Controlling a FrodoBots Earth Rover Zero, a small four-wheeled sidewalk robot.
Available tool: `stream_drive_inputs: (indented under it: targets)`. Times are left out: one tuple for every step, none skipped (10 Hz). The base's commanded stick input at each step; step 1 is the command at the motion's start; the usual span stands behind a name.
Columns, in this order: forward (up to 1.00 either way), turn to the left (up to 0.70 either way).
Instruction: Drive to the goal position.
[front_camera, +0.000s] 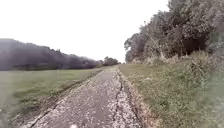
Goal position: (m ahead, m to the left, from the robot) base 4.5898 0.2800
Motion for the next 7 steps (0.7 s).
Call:
stream_drive_inputs:
  targets:
    - [0.70,0.00]
    - [0.70,0.00]
    - [0.70,0.00]
    - [0.70,-0.10]
    - [0.70,-0.21]
    - [0.70,-0.27]
    - [0.70,-0.27]
